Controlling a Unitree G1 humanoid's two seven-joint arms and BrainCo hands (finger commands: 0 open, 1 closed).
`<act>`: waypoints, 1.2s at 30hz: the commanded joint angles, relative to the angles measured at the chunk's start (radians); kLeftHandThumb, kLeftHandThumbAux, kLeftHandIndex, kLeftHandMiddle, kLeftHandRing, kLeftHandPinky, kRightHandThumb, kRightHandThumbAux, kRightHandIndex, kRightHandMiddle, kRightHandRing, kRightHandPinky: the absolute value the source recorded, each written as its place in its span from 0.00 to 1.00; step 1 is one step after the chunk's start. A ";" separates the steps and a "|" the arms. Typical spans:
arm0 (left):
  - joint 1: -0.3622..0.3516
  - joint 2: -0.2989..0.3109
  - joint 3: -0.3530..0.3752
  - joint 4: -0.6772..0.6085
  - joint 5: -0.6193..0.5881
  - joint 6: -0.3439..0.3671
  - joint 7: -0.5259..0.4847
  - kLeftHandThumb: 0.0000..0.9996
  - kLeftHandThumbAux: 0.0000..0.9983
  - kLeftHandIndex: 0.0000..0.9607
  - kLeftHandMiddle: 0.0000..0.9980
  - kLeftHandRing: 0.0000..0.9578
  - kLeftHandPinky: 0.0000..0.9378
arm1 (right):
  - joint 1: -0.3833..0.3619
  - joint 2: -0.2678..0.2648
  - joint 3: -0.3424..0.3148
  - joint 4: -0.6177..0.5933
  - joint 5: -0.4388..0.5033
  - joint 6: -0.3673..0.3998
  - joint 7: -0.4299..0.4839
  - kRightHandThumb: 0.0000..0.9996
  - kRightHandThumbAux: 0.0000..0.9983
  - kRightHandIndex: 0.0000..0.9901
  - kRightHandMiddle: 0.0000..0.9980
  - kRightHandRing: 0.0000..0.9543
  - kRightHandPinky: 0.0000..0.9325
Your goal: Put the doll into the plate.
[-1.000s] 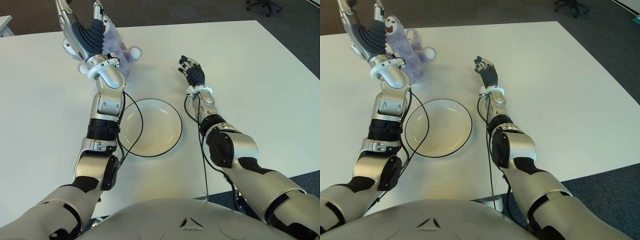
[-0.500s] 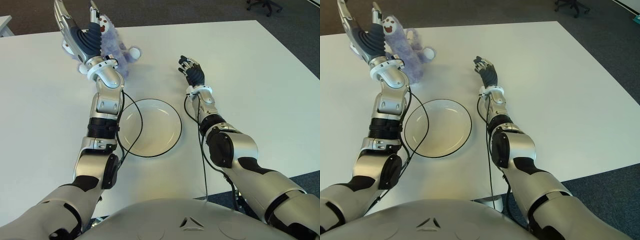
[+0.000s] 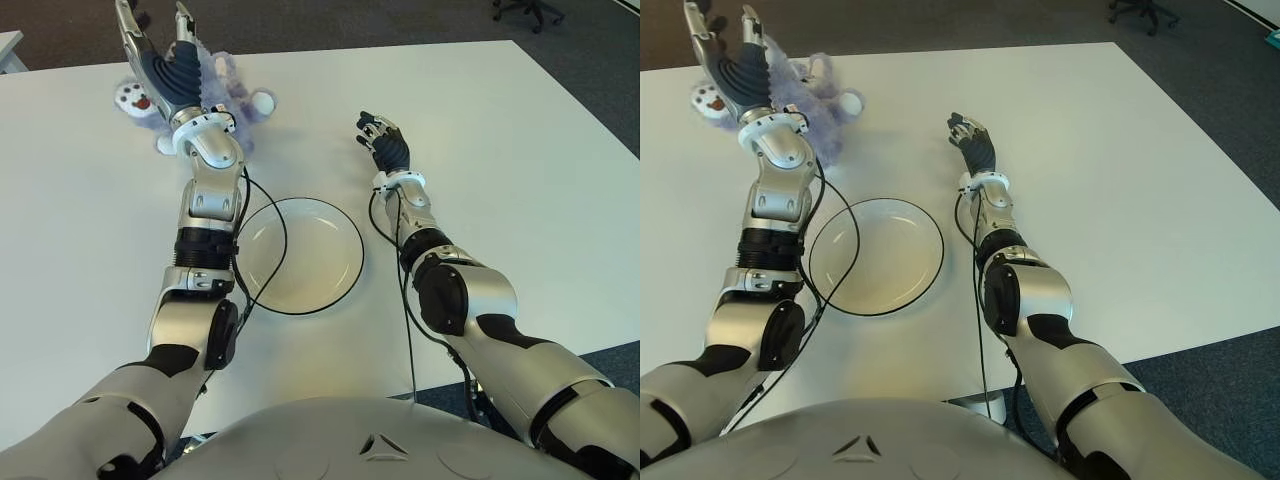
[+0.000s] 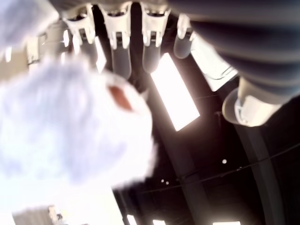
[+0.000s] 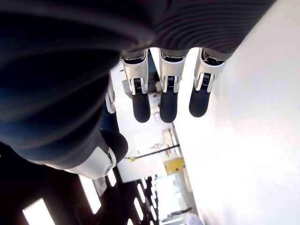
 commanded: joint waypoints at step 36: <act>-0.135 0.068 0.031 0.309 -0.111 -0.034 -0.120 0.30 0.40 0.04 0.16 0.16 0.18 | 0.055 0.008 -0.004 0.037 0.006 0.041 -0.002 0.71 0.73 0.40 0.15 0.13 0.18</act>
